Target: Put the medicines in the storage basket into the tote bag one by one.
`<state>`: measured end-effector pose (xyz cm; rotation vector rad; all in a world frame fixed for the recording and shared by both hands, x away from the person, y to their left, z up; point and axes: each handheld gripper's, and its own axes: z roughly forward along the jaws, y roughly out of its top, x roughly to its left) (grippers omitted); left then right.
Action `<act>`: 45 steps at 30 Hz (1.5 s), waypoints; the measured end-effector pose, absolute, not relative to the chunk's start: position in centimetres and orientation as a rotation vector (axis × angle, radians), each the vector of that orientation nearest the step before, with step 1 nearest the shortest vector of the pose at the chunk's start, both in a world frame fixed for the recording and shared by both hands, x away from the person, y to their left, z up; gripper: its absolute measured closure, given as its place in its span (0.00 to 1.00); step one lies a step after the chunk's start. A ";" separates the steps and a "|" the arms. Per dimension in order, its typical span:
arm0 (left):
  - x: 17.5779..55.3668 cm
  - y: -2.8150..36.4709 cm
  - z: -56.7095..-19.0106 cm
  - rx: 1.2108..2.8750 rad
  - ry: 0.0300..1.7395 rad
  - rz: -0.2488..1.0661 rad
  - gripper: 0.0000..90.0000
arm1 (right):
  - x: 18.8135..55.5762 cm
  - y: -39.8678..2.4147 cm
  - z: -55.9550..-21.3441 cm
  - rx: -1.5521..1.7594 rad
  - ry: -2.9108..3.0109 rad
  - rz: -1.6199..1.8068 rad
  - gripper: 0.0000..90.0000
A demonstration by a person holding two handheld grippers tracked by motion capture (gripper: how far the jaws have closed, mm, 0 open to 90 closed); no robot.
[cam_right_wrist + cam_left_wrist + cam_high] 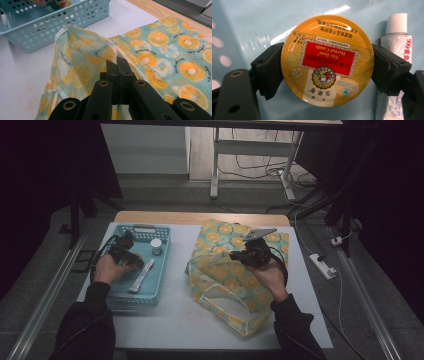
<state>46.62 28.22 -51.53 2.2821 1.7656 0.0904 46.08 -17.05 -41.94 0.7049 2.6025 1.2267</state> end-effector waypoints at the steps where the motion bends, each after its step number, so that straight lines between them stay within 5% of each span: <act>1: 46.6 28.3 -51.5 2.277 1.765 0.083 0.22 | 46.1 -17.1 -41.9 0.708 2.601 1.230 1.00; 45: 40.8 26.3 -45.7 2.106 1.335 0.199 0.23 | 45.9 -17.2 -41.7 0.690 2.564 1.289 1.00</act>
